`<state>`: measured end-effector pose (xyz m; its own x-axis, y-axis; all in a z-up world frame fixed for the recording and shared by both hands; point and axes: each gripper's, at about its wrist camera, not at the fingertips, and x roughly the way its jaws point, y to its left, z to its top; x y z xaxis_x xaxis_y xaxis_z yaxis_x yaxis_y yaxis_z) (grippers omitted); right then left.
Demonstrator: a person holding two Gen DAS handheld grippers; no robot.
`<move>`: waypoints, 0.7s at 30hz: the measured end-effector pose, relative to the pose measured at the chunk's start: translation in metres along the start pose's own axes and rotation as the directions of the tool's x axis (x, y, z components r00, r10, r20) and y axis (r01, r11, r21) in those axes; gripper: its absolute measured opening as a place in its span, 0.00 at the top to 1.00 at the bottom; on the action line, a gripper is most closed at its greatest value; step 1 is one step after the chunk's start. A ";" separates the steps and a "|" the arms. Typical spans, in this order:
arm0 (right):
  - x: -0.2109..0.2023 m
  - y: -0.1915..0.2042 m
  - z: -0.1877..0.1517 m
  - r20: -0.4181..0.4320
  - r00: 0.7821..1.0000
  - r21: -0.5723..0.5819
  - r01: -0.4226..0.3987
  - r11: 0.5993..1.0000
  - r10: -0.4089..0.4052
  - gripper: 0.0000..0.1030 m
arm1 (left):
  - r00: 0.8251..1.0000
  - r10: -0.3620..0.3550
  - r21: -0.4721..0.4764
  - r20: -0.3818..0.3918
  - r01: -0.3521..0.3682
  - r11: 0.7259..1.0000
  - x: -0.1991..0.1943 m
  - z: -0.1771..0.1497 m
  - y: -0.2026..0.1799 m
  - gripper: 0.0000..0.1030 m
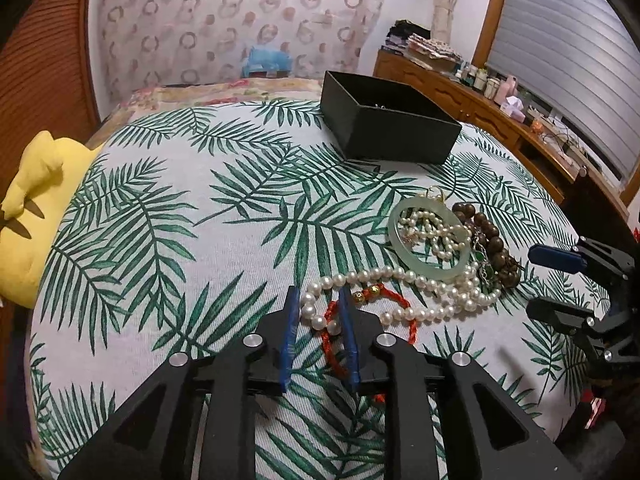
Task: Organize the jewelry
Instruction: 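Reach the left tool into the jewelry pile and grasp the pearl necklace, then lift the pearl necklace up off the cloth with the left tool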
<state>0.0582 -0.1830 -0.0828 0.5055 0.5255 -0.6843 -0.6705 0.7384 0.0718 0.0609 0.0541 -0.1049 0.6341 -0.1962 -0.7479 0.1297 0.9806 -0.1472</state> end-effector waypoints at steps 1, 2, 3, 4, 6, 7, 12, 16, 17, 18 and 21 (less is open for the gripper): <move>0.000 0.000 -0.001 0.000 1.000 0.000 0.000 1.000 0.000 0.41 | 1.000 0.001 -0.002 -0.002 -0.001 1.000 0.001 0.002 0.000 0.80; 0.000 0.000 -0.001 -0.001 1.000 -0.001 0.000 1.000 0.000 0.41 | 1.000 0.003 0.000 -0.003 -0.003 1.000 0.002 0.004 0.000 0.80; 0.000 0.000 -0.001 -0.001 1.000 -0.001 0.000 1.000 0.000 0.41 | 1.000 0.004 0.006 -0.005 -0.004 1.000 0.003 0.005 0.000 0.80; 0.001 0.000 -0.001 -0.001 1.000 -0.001 0.000 1.000 0.000 0.41 | 1.000 0.002 0.008 -0.006 -0.002 1.000 0.004 0.005 -0.001 0.80; 0.001 0.000 -0.002 -0.004 1.000 -0.002 0.000 1.000 0.000 0.41 | 1.000 -0.007 0.001 -0.012 0.007 1.000 0.005 0.009 0.001 0.80; 0.001 -0.001 -0.003 -0.004 1.000 -0.002 -0.001 1.000 0.001 0.41 | 1.000 -0.013 -0.001 -0.016 0.013 1.000 0.006 0.010 0.002 0.80; 0.001 -0.001 -0.004 -0.005 1.000 -0.003 -0.002 1.000 0.002 0.41 | 0.999 -0.031 0.015 -0.033 0.031 0.999 0.011 0.010 0.004 0.92; 0.001 -0.001 -0.004 -0.005 1.000 -0.003 -0.001 1.000 0.001 0.41 | 0.999 -0.033 0.031 -0.042 0.034 0.999 0.011 0.011 0.003 0.92; 0.001 -0.001 -0.004 -0.006 1.000 -0.003 -0.002 1.000 0.002 0.41 | 0.999 -0.029 0.039 -0.045 0.031 0.999 0.011 0.011 0.002 0.92; 0.001 -0.001 -0.004 -0.005 1.000 -0.003 -0.002 1.000 0.002 0.41 | 0.999 -0.025 0.047 -0.047 0.027 0.999 0.012 0.012 0.001 0.92; 0.001 -0.001 -0.004 -0.004 1.000 -0.004 -0.003 1.000 0.003 0.41 | 0.999 -0.020 0.055 -0.034 0.022 0.998 0.010 0.014 -0.001 0.93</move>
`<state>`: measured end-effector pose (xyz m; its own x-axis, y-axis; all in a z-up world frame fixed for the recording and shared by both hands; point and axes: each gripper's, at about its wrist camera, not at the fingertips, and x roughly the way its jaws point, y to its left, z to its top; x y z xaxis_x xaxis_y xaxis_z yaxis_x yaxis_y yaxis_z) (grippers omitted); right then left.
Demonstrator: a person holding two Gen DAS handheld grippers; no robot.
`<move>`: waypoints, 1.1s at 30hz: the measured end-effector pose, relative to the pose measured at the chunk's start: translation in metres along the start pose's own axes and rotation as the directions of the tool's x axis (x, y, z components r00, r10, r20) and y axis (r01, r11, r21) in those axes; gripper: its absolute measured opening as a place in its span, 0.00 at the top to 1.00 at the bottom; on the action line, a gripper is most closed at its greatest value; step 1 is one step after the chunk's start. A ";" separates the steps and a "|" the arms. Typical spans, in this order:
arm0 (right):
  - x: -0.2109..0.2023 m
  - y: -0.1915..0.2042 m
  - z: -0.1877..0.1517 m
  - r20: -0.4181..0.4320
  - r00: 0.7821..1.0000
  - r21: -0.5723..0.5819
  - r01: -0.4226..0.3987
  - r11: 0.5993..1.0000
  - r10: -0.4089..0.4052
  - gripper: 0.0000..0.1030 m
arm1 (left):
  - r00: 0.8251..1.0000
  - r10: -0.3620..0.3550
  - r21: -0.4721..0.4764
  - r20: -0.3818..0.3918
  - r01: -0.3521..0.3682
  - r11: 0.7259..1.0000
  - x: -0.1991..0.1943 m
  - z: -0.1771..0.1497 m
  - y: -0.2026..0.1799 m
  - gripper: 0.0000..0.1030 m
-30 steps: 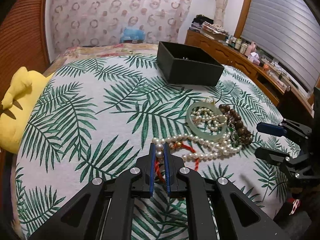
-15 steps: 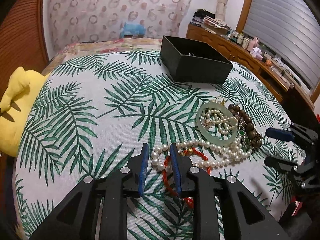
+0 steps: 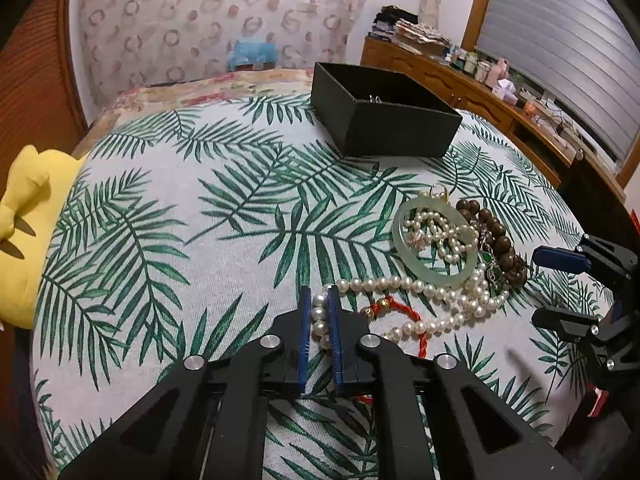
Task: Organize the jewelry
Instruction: 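Lift the pearl necklace up off the cloth with the left tool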
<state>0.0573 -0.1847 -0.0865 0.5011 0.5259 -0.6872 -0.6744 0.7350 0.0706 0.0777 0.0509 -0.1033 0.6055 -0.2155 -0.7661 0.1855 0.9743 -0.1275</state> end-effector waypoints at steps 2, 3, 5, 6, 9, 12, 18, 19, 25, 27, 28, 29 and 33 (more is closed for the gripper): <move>0.002 0.001 -0.001 0.000 1.000 -0.003 -0.002 1.000 0.002 0.41 | 0.999 -0.017 0.000 0.045 0.017 1.000 -0.011 0.005 -0.004 0.94; 0.002 0.002 -0.001 0.000 1.000 -0.004 -0.003 1.000 0.003 0.41 | 0.998 -0.019 0.002 0.065 0.019 1.000 -0.017 0.007 -0.005 0.94; 0.003 0.004 0.001 0.000 1.000 -0.007 -0.007 1.000 0.007 0.45 | 0.992 -0.043 0.001 0.119 0.043 0.999 -0.034 0.013 -0.010 0.94; 0.003 0.005 0.002 0.000 1.000 -0.009 -0.009 1.000 0.009 0.46 | 0.988 -0.052 0.003 0.143 0.052 0.999 -0.043 0.017 -0.013 0.94; 0.004 0.008 0.006 0.003 1.000 -0.017 -0.014 1.000 0.014 0.48 | 0.974 -0.068 0.026 0.214 0.064 0.998 -0.070 0.028 -0.024 0.94; 0.003 0.010 0.012 0.009 1.000 -0.024 -0.017 1.000 0.017 0.48 | 0.958 -0.091 0.039 0.270 0.083 0.996 -0.094 0.039 -0.033 0.94; 0.001 0.015 0.023 0.026 0.999 -0.034 -0.025 0.999 0.026 0.49 | 0.926 -0.130 0.074 0.354 0.111 0.991 -0.135 0.055 -0.048 0.94; 0.000 0.016 0.025 0.028 0.999 -0.036 -0.025 0.999 0.026 0.50 | 0.920 -0.134 0.079 0.367 0.113 0.990 -0.141 0.058 -0.050 0.94; 0.001 0.017 0.033 0.032 0.998 -0.032 -0.045 0.998 0.046 0.55 | 0.895 -0.124 0.092 0.428 0.093 0.991 -0.170 0.070 -0.052 0.94; 0.005 0.019 0.034 0.028 0.998 -0.034 -0.053 0.998 0.054 0.59 | 0.888 -0.114 0.087 0.446 0.084 0.993 -0.178 0.072 -0.049 0.94; 0.007 0.020 0.036 0.024 0.998 -0.036 -0.058 0.998 0.059 0.59 | 0.885 -0.111 0.083 0.453 0.082 0.993 -0.181 0.073 -0.047 0.94; 0.009 0.021 0.037 0.022 0.998 -0.037 -0.060 0.998 0.061 0.61 | 0.881 -0.109 0.077 0.461 0.083 0.994 -0.185 0.074 -0.045 0.94; 0.019 0.029 0.043 0.012 0.997 -0.047 -0.078 0.996 0.079 0.64 | 0.864 -0.096 0.065 0.495 0.074 0.995 -0.200 0.080 -0.039 0.94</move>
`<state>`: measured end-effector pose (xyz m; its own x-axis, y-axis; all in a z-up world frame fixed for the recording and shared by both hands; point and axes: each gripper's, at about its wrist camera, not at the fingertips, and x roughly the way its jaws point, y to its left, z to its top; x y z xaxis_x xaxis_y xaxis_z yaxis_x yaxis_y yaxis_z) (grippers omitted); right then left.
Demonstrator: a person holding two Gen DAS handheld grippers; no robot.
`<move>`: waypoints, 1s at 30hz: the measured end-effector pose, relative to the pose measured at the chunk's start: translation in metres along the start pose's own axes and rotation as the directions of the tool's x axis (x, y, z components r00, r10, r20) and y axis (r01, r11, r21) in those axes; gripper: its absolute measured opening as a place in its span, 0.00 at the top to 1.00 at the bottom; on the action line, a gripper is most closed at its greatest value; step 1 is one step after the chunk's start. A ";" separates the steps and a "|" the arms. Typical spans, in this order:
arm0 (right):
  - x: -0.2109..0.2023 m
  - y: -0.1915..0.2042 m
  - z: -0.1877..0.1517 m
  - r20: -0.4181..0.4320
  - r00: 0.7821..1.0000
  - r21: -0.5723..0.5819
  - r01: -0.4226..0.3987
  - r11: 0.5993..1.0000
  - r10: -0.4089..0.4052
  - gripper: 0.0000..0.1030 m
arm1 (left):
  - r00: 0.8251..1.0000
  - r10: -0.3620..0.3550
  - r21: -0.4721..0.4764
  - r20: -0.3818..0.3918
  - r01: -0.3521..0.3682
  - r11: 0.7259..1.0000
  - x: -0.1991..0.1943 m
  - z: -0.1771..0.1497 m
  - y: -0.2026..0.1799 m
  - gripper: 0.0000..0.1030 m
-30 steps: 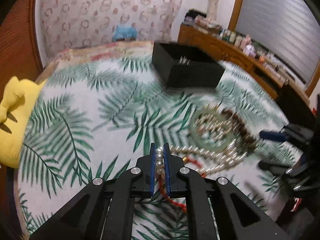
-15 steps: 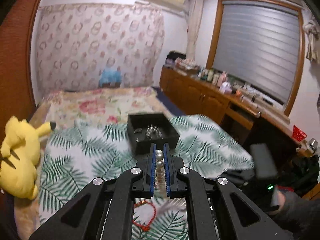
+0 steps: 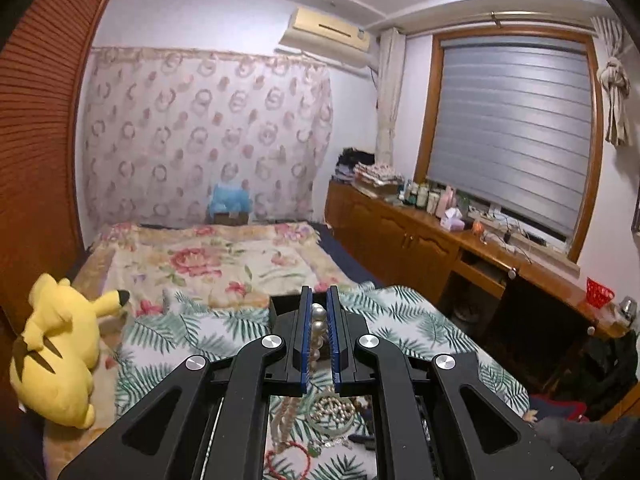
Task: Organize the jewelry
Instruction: 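Lift the pearl necklace up off the cloth with the left tool, then carry the pearl necklace toward the box with the left tool while the right tool grasps the red bead bracelet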
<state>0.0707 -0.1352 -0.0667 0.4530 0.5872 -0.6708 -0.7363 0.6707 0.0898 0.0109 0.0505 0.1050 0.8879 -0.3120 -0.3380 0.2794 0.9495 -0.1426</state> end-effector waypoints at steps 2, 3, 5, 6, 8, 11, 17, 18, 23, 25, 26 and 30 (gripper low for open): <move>0.007 0.004 0.004 -0.006 1.000 -0.007 -0.016 1.000 0.015 0.65 | 1.000 0.013 0.008 0.009 -0.013 1.000 -0.004 0.004 0.002 0.94; 0.010 0.006 0.006 -0.010 1.000 -0.013 -0.020 1.000 0.020 0.65 | 1.000 0.020 0.010 0.011 -0.020 1.000 -0.005 0.005 0.003 0.94; 0.018 0.009 0.011 -0.021 0.999 -0.026 -0.030 0.999 0.029 0.67 | 0.999 0.032 0.004 0.012 -0.032 0.999 -0.006 0.005 0.008 0.94; 0.022 0.011 0.013 -0.028 0.999 -0.032 -0.036 0.999 0.035 0.68 | 0.999 0.040 -0.001 0.010 -0.040 0.999 -0.006 0.004 0.012 0.94; 0.034 0.015 0.016 -0.047 0.998 -0.041 -0.049 0.998 0.047 0.69 | 0.999 0.050 -0.011 0.006 -0.050 0.999 -0.006 0.000 0.018 0.94; 0.049 0.021 0.021 -0.074 0.995 -0.057 -0.068 0.996 0.063 0.73 | 0.998 0.061 -0.026 -0.009 -0.061 0.998 -0.003 -0.007 0.027 0.94; 0.072 0.031 0.027 -0.144 0.987 -0.111 -0.085 0.990 0.068 0.80 | 0.995 0.090 -0.043 -0.037 -0.092 0.995 0.003 -0.022 0.041 0.94; 0.076 0.033 0.026 -0.158 0.986 -0.125 -0.077 0.989 0.057 0.82 | 0.995 0.094 -0.046 -0.038 -0.095 0.994 0.003 -0.023 0.043 0.94; 0.081 0.033 0.025 -0.175 0.984 -0.150 -0.058 0.987 0.031 0.97 | 0.993 0.107 -0.060 -0.045 -0.109 0.992 0.004 -0.026 0.052 0.94; 0.078 0.031 0.025 -0.159 0.987 -0.141 -0.060 0.988 0.037 0.97 | 0.993 0.110 -0.061 -0.049 -0.113 0.992 0.006 -0.026 0.053 0.94; 0.075 0.029 0.027 -0.146 0.989 -0.133 -0.057 0.990 0.037 0.97 | 0.992 0.112 -0.061 -0.051 -0.115 0.991 0.008 -0.026 0.052 0.94; 0.057 0.016 0.040 -0.081 0.996 -0.104 -0.040 0.994 0.032 0.97 | 0.992 0.110 -0.062 -0.055 -0.113 0.992 0.010 -0.027 0.053 0.94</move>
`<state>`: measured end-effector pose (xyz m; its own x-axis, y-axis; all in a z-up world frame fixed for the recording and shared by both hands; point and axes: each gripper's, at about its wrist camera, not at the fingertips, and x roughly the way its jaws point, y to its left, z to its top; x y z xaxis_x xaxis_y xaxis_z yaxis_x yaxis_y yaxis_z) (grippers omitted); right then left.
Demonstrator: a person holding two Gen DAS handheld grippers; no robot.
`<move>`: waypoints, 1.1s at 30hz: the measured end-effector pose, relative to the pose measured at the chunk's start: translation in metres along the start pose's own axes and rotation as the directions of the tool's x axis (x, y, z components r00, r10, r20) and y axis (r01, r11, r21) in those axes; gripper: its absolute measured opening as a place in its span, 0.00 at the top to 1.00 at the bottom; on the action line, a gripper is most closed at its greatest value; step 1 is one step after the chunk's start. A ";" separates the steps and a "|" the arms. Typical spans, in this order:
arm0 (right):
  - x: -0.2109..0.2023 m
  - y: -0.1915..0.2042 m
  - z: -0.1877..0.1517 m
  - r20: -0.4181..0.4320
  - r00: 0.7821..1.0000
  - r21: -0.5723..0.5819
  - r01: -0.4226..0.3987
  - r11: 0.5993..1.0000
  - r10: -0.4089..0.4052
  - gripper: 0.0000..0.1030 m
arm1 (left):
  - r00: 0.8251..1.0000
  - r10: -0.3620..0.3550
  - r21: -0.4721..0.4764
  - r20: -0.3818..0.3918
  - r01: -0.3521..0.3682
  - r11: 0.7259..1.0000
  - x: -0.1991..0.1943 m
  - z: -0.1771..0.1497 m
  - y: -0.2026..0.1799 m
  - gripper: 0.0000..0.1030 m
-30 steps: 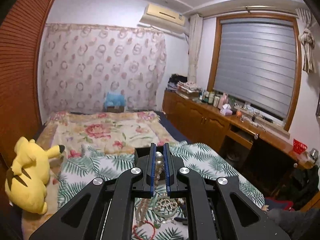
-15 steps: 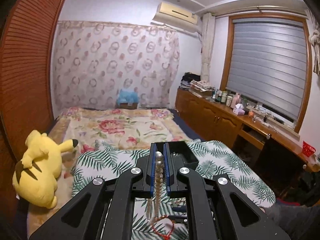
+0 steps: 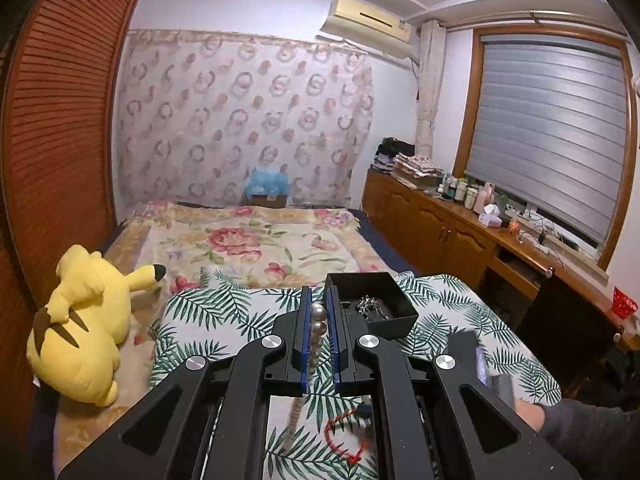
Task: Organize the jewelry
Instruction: 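Carry the pearl necklace toward the box with the left tool while the right tool grasps the red bead bracelet, then lower the pearl necklace into the box with the left tool while the right tool drops the red bracelet in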
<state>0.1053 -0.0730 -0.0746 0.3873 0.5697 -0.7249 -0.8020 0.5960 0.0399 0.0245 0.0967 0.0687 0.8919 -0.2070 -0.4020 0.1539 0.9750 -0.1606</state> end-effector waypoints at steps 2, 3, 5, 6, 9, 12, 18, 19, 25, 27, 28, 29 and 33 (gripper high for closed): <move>-0.010 -0.008 0.005 0.026 1.000 0.008 0.012 1.000 -0.013 0.97 | 1.000 0.000 0.003 -0.002 0.000 1.000 0.003 0.001 -0.002 0.94; -0.015 -0.013 0.008 0.038 0.999 0.013 0.024 1.000 -0.024 0.97 | 1.000 -0.001 0.004 -0.002 0.001 1.000 0.006 0.002 -0.003 0.94; -0.025 -0.025 0.013 0.056 0.997 0.025 0.046 0.999 -0.047 0.97 | 1.000 -0.002 0.005 -0.004 0.002 1.000 0.011 0.006 -0.004 0.94; -0.030 -0.032 0.014 0.065 0.996 0.033 0.057 0.998 -0.059 0.97 | 1.000 -0.003 0.005 -0.004 0.003 1.000 0.014 0.006 -0.004 0.94; -0.044 -0.052 0.021 0.086 0.991 0.052 0.095 0.994 -0.099 0.97 | 1.000 -0.006 0.010 -0.004 0.007 1.000 0.021 0.010 -0.008 0.94; -0.054 -0.071 0.028 0.099 0.985 0.065 0.134 0.989 -0.140 0.97 | 1.000 -0.013 0.016 -0.005 0.013 1.000 0.029 0.016 -0.012 0.94; -0.062 -0.115 0.042 0.112 0.968 0.122 0.212 0.970 -0.226 0.97 | 1.000 -0.021 0.028 -0.002 0.021 0.999 0.046 0.035 -0.023 0.94; -0.061 -0.124 0.045 0.111 0.965 0.135 0.223 0.965 -0.239 0.97 | 1.000 -0.023 0.032 -0.001 0.023 0.999 0.048 0.038 -0.025 0.94; -0.054 -0.152 0.057 0.118 0.953 0.184 0.254 0.950 -0.278 0.97 | 0.999 -0.033 0.054 0.014 0.032 0.998 0.060 0.059 -0.039 0.94; -0.051 -0.160 0.061 0.123 0.951 0.202 0.257 0.945 -0.285 0.97 | 0.999 -0.036 0.058 0.018 0.035 0.998 0.065 0.066 -0.045 0.94; -0.049 -0.163 0.061 0.124 0.950 0.209 0.259 0.943 -0.288 0.97 | 0.999 -0.037 0.061 0.020 0.036 0.998 0.068 0.069 -0.047 0.94; -0.046 -0.167 0.063 0.123 0.949 0.220 0.259 0.941 -0.290 0.97 | 0.999 -0.040 0.059 0.021 0.039 0.997 0.073 0.074 -0.050 0.94; -0.029 -0.178 0.061 0.091 0.962 0.248 0.228 0.941 -0.257 0.91 | 0.999 -0.046 0.065 0.012 0.045 0.997 0.090 0.086 -0.061 0.94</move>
<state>0.2643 -0.1612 -0.0182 0.6205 0.4463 -0.6448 -0.5538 0.8315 0.0425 0.1325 0.0256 0.1199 0.8891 -0.2503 -0.3831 0.2212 0.9679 -0.1191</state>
